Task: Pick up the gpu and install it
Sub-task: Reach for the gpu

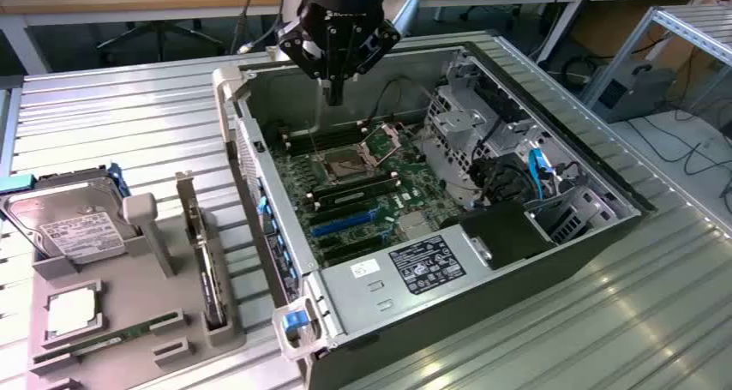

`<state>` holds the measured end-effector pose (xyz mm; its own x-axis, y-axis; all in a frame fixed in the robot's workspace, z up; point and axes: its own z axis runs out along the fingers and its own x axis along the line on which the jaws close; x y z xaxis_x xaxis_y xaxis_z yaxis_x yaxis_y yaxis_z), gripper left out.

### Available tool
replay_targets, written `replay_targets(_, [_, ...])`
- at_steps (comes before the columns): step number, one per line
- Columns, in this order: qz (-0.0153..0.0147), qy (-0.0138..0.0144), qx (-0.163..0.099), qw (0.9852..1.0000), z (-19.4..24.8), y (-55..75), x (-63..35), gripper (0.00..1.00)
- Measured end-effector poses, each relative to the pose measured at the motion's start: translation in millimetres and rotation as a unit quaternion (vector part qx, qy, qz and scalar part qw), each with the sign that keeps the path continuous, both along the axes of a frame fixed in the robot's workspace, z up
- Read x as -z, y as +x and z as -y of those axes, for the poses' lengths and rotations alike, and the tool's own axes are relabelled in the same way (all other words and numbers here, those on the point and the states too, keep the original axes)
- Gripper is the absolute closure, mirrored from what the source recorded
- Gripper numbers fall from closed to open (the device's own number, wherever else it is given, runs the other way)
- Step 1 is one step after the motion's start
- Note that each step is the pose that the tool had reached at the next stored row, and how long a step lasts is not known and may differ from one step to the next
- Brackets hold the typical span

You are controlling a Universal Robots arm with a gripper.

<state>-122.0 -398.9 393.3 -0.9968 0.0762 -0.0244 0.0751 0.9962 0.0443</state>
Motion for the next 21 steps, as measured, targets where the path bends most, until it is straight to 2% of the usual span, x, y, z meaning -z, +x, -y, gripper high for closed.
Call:
replay_targets(14, [0.0000,0.0000,0.000,1.0000,0.0,-0.2,0.0,0.89])
replay_targets(21, [0.0000,0.0000,0.000,1.0000,0.0,-17.3,0.0,0.89])
